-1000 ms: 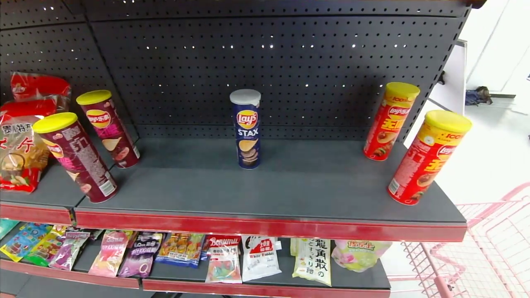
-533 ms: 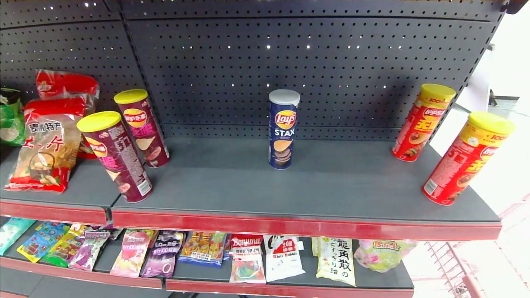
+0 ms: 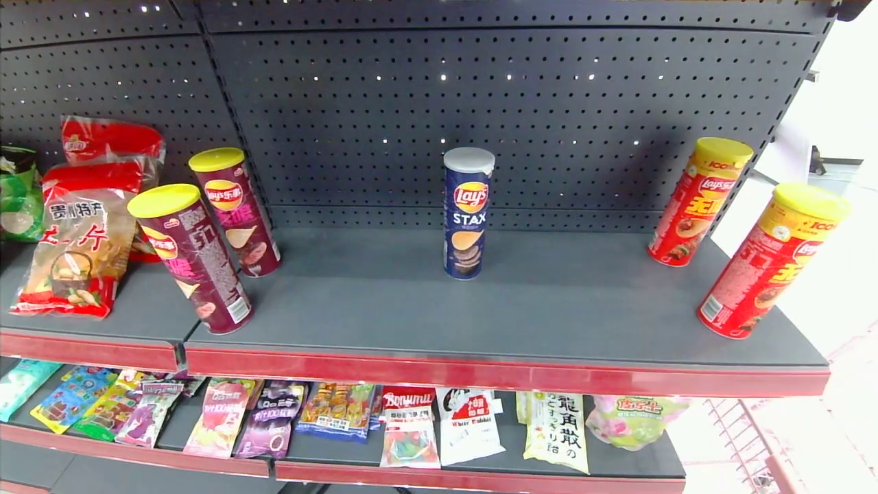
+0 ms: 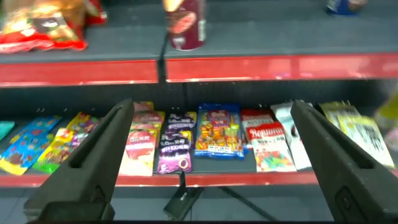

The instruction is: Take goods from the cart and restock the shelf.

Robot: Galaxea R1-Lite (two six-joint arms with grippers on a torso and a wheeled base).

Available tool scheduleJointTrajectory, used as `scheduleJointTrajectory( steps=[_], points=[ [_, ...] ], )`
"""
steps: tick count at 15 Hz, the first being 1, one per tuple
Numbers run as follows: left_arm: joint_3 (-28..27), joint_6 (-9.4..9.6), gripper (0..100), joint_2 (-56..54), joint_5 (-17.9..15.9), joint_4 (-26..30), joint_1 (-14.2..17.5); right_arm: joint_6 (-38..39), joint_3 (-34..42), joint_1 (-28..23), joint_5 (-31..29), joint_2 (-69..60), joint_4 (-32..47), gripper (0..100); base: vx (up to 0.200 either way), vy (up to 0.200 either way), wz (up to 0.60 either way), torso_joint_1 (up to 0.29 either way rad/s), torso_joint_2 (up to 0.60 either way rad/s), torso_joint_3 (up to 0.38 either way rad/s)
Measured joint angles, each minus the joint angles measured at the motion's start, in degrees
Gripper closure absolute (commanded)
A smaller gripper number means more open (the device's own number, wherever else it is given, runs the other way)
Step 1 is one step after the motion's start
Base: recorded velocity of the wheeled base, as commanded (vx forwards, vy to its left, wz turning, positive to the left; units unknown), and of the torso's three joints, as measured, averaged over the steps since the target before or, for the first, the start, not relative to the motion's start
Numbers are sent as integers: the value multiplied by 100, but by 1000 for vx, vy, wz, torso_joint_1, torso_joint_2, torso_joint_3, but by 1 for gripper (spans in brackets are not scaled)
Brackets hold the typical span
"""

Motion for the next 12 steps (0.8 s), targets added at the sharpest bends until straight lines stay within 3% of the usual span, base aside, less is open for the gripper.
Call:
scheduleJointTrajectory(
  steps=[3, 6, 11, 12],
  points=[
    [-7, 7, 0, 44, -30, -16, -6, -11, 555, 28, -88, 24, -336, 100, 0, 0, 0, 0, 0, 0],
    [-2, 178, 0, -17, -68, -29, 7, -9, 711, 22, -293, -24, -354, 100, 0, 0, 0, 0, 0, 0],
    [1, 141, 0, -149, -45, -24, 50, 34, 797, 20, -362, -41, -503, 100, 0, 0, 0, 0, 0, 0],
    [1, 137, 0, -155, -44, -24, 49, 35, 802, 20, -356, -46, -512, 100, 200, 0, 0, -2, 2, 2]
  ],
)
